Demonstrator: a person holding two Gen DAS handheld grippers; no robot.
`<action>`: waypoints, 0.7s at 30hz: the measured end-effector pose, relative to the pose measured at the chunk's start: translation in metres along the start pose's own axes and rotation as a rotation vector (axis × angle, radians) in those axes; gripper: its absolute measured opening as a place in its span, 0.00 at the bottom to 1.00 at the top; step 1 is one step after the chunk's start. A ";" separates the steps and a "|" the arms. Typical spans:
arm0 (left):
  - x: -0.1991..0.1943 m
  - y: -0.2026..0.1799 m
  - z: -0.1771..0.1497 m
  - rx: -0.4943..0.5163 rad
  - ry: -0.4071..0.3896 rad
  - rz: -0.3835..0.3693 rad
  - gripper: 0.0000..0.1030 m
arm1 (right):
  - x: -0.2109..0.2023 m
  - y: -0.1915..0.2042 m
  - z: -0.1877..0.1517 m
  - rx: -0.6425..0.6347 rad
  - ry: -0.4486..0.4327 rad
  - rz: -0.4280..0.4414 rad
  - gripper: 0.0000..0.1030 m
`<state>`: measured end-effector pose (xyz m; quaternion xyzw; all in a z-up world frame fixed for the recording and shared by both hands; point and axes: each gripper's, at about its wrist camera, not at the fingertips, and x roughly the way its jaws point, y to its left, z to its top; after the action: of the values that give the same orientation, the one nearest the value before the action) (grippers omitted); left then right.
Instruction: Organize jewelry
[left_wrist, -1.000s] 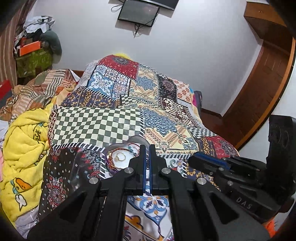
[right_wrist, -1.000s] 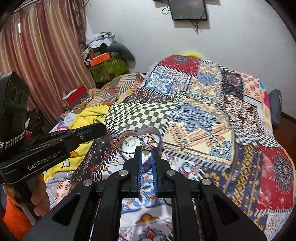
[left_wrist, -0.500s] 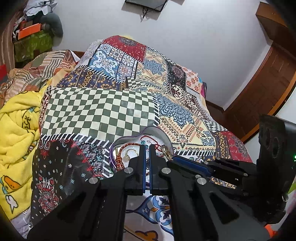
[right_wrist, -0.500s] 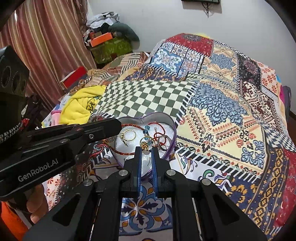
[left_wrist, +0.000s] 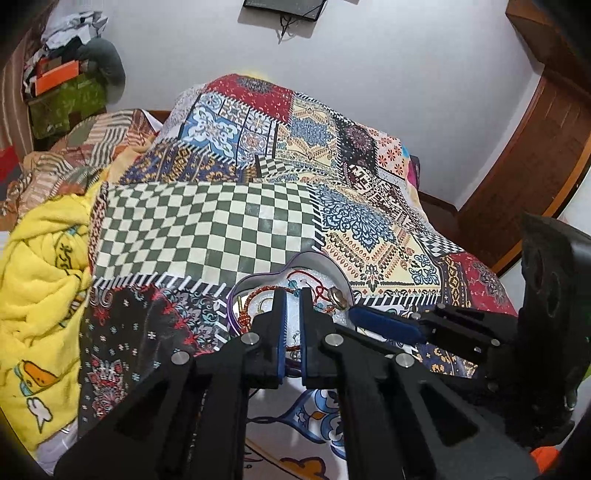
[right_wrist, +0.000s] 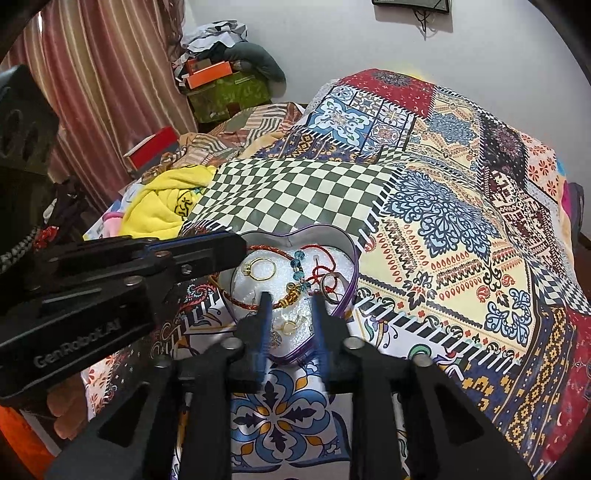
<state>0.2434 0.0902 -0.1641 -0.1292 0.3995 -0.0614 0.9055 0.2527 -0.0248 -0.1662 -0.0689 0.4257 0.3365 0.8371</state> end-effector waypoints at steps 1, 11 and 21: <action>-0.004 -0.002 0.000 0.011 -0.007 0.009 0.03 | -0.002 0.000 0.000 0.002 -0.006 -0.003 0.24; -0.069 -0.023 0.009 0.046 -0.148 0.031 0.04 | -0.072 0.004 0.009 0.012 -0.158 -0.054 0.24; -0.183 -0.067 0.002 0.122 -0.429 0.084 0.28 | -0.205 0.027 0.009 0.019 -0.466 -0.085 0.24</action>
<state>0.1213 0.0655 -0.0148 -0.0675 0.1986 -0.0187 0.9776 0.1575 -0.1043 -0.0002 0.0008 0.2210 0.3037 0.9268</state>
